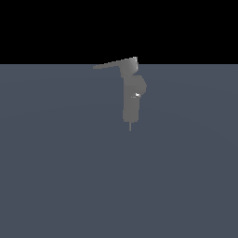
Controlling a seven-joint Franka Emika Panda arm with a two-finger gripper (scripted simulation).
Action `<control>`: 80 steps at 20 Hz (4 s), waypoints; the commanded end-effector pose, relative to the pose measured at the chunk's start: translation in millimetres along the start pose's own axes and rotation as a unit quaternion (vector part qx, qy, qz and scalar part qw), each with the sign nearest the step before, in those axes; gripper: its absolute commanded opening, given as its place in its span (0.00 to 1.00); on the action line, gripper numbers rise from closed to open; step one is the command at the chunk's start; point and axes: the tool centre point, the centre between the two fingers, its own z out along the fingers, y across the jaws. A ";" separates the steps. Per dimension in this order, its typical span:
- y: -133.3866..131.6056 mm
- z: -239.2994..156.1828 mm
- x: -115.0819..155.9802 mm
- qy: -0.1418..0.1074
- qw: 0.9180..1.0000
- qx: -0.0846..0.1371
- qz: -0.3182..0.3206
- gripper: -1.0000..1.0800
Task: Turn on the faucet by rotating a designated handle.
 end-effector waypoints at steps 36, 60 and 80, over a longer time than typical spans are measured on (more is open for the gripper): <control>-129.1 171.0 171.4 0.022 0.878 -0.069 0.474 0.00; -132.5 191.0 164.9 0.035 0.859 -0.076 0.504 0.00; -113.7 187.3 128.0 0.035 0.859 -0.076 0.504 0.00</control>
